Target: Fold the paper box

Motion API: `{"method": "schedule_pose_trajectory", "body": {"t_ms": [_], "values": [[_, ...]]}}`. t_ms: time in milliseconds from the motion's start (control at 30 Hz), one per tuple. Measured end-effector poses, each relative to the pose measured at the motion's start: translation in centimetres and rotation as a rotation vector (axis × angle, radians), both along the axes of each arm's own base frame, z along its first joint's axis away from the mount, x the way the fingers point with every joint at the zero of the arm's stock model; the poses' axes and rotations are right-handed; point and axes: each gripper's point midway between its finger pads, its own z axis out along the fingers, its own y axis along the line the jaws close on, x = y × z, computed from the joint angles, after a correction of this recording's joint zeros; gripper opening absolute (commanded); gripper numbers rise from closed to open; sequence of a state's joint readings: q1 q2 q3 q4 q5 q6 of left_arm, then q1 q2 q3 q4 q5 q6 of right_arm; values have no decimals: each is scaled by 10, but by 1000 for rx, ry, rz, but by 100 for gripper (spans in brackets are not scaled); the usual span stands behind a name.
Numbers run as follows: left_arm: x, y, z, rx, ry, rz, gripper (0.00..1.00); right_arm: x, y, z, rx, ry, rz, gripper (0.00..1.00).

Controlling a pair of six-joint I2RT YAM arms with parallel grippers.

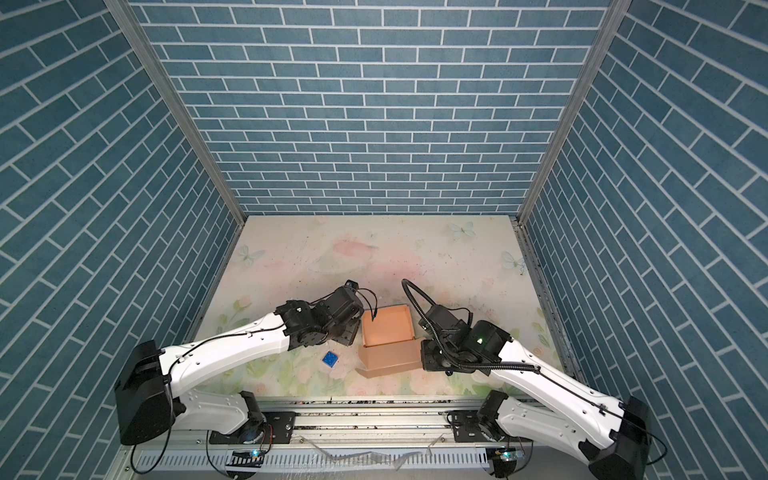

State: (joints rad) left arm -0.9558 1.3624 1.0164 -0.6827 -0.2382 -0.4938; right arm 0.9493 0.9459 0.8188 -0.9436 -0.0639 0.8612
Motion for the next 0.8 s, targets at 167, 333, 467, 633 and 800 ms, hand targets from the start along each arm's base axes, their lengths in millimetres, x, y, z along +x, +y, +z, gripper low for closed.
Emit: {"method": "schedule_pose_trajectory", "body": {"t_ms": [167, 333, 467, 633, 800], "values": [[0, 0, 0, 1, 0, 0, 62, 2, 0, -3, -14, -5, -10, 2], [0, 1, 0, 5, 1, 1, 62, 6, -2, -4, -29, -23, -19, 0], [-1, 3, -1, 14, 5, 2, 62, 10, -4, -5, -46, -32, -26, 0], [-2, 6, -3, 25, 13, 5, 62, 17, -10, -7, -62, -41, -45, 0], [-3, 11, -4, 38, 20, 12, 62, 30, -18, -6, -74, -52, -72, 0]]}}
